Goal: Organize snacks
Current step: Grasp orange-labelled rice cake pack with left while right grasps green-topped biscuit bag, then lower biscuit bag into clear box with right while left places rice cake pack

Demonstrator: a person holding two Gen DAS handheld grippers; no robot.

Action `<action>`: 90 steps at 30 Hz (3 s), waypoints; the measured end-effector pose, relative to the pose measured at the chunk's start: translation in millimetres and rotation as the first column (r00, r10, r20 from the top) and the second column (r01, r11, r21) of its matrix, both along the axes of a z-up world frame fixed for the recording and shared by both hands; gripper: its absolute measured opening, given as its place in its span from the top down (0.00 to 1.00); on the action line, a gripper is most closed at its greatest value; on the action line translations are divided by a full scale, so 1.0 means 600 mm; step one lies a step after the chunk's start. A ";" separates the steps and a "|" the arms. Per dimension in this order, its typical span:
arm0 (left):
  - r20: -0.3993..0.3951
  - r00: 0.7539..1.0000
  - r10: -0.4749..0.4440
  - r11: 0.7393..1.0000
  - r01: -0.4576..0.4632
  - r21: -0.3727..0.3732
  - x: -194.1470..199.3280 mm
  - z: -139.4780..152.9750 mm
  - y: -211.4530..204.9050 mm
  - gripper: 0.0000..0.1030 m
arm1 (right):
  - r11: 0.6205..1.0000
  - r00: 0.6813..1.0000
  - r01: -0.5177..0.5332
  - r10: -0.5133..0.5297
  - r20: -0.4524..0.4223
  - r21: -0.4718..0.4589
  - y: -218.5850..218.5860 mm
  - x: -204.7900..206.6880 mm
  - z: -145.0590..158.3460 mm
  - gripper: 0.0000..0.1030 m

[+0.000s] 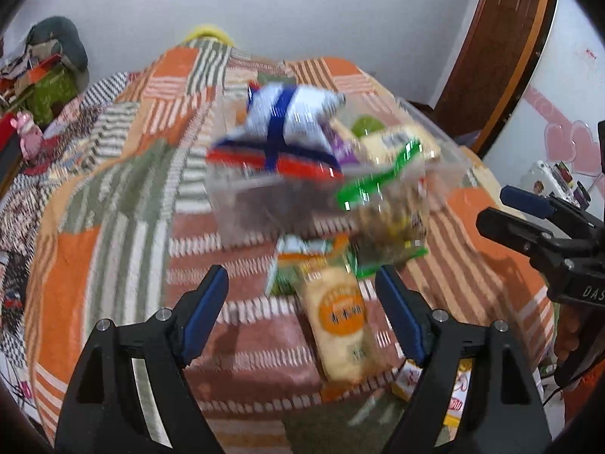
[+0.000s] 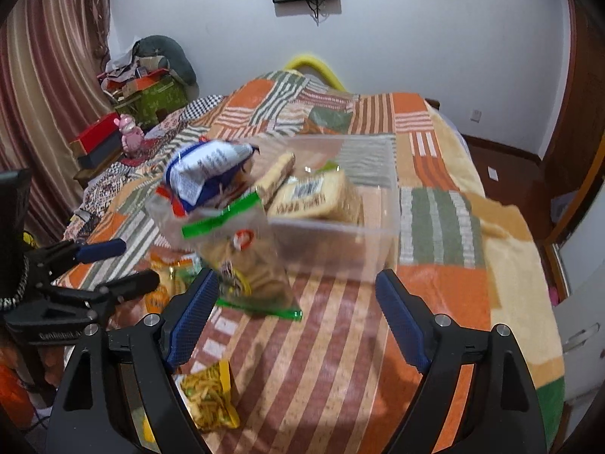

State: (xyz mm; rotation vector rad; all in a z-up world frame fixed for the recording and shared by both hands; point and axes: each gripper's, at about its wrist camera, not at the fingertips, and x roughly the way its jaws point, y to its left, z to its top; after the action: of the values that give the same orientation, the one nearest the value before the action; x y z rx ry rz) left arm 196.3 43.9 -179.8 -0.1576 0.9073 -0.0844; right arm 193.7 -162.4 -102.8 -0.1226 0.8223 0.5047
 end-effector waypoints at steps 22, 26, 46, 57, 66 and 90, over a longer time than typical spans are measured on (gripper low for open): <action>-0.040 0.998 -0.040 0.999 0.040 -0.002 -0.016 -0.074 0.003 0.65 | 0.996 0.991 -0.083 0.080 -0.108 -0.020 0.082 0.037 -0.077 0.21; -0.022 1.000 -0.020 1.000 0.020 0.007 -0.021 -0.069 0.009 0.66 | 0.995 0.990 -0.095 0.093 -0.108 -0.013 0.084 0.035 -0.078 0.43; 0.160 0.984 -0.079 0.996 0.073 0.046 0.004 0.074 -0.026 0.66 | 1.000 0.999 -0.027 0.026 0.040 0.012 0.002 0.007 0.016 0.63; 0.239 0.965 -0.111 0.994 0.102 0.049 0.074 0.121 -0.063 0.66 | 0.997 0.993 0.042 -0.049 0.109 0.065 -0.023 0.040 0.057 0.63; 0.256 0.960 -0.115 0.993 0.106 0.047 0.151 0.134 -0.078 0.66 | 0.995 0.985 0.069 -0.080 0.151 0.077 -0.020 0.087 0.072 0.63; 0.147 0.986 -0.073 0.997 0.069 0.034 0.265 0.085 -0.087 0.57 | 0.996 0.995 0.088 -0.089 0.035 0.032 -0.004 0.156 0.033 0.60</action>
State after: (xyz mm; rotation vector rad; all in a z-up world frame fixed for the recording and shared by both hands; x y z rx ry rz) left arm 355.1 -8.3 -128.9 -0.0908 0.7655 -0.1470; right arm 287.3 -165.1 -83.0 -0.0673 0.7808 0.4303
